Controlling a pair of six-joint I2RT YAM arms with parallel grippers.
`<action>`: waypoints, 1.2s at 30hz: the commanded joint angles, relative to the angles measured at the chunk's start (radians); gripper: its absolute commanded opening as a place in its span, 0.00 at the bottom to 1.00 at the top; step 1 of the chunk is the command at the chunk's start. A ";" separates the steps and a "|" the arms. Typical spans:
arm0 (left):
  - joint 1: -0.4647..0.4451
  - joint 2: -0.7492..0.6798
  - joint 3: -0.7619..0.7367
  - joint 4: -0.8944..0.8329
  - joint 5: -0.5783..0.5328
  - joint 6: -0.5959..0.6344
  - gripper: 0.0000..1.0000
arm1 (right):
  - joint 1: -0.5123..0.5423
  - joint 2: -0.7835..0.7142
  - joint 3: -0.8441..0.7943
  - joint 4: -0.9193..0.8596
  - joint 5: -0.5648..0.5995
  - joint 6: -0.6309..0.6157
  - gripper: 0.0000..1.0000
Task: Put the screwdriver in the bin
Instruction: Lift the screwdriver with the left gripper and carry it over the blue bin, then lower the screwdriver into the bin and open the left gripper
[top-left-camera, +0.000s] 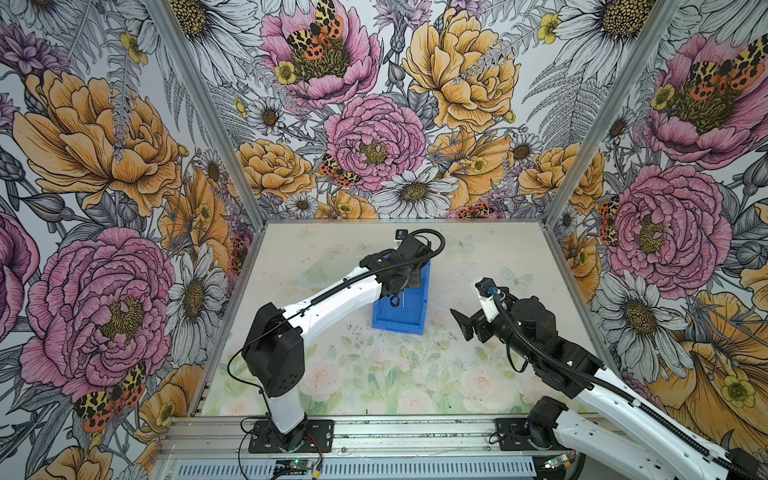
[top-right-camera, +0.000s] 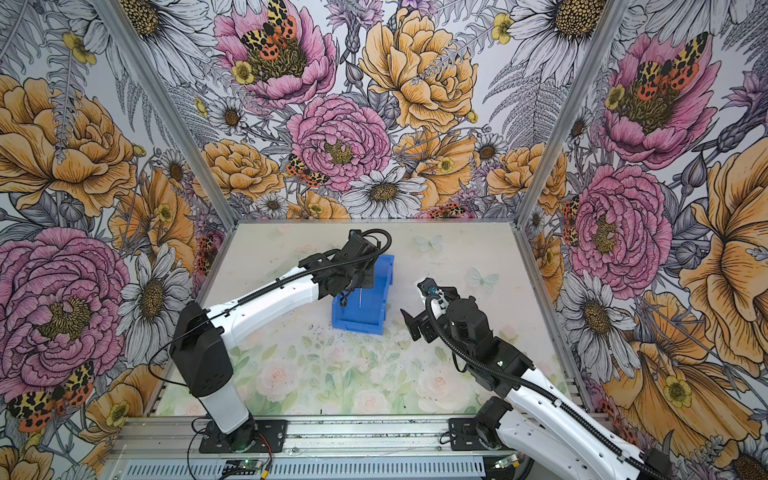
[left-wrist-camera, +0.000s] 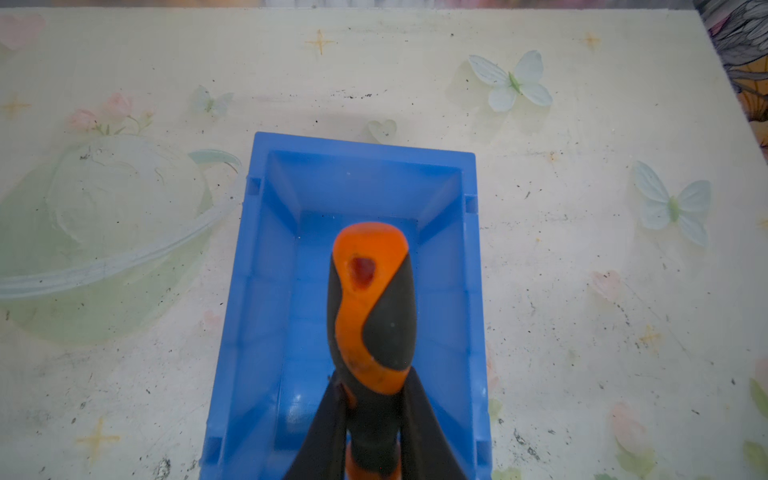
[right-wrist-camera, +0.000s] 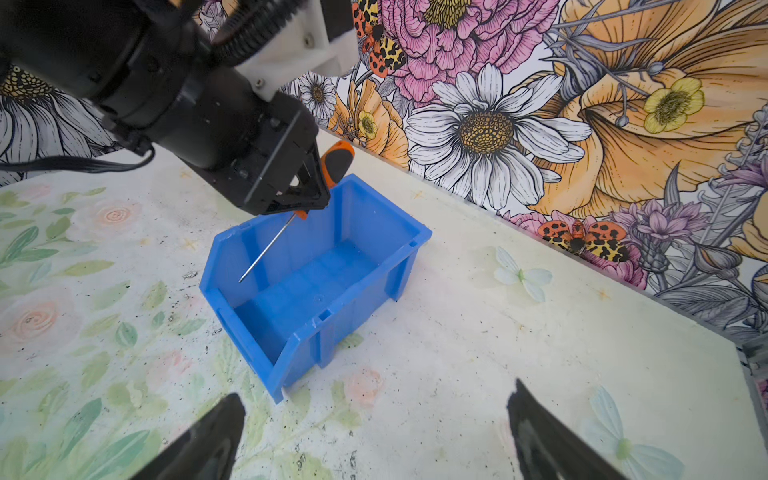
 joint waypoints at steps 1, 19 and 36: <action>0.021 0.064 0.057 0.013 0.036 0.072 0.09 | -0.008 -0.015 -0.015 -0.023 0.007 0.041 1.00; 0.048 0.217 0.032 0.060 0.085 0.082 0.09 | -0.024 -0.058 -0.054 -0.065 0.018 0.095 0.99; 0.039 0.291 -0.001 0.105 0.102 0.061 0.10 | -0.028 -0.045 -0.047 -0.065 0.032 0.090 0.99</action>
